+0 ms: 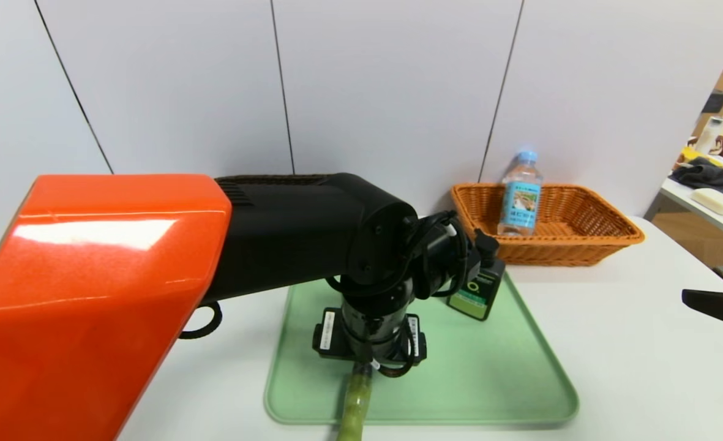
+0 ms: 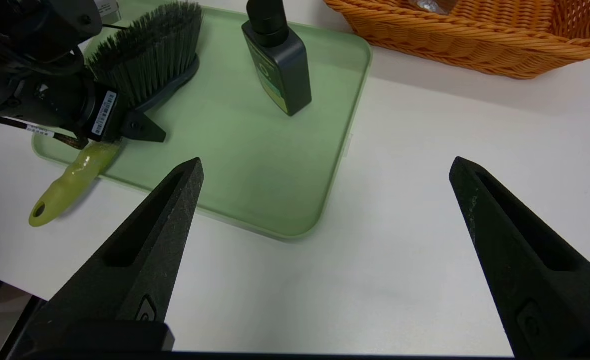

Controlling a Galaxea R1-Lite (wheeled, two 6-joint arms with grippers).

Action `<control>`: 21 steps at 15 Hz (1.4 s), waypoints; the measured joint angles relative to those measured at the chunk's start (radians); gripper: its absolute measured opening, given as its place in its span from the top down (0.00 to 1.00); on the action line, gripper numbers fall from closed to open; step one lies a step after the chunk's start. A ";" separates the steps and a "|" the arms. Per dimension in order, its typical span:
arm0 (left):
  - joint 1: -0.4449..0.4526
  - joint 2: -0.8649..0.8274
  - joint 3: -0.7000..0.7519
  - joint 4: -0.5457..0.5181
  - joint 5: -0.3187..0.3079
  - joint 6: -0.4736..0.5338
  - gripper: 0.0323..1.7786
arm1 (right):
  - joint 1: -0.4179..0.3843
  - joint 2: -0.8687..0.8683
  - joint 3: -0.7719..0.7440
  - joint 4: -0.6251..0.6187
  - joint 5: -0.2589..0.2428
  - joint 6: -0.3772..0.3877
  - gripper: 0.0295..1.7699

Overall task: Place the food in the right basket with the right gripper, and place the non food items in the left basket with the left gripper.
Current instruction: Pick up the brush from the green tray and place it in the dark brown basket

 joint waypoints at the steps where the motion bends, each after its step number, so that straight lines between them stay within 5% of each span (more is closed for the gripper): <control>1: 0.000 -0.006 0.001 0.000 0.000 0.011 0.05 | 0.000 0.001 0.000 0.000 0.000 0.000 0.04; 21: 0.050 -0.097 0.191 -0.110 -0.030 0.270 0.05 | 0.000 -0.001 0.021 -0.001 0.001 -0.001 0.04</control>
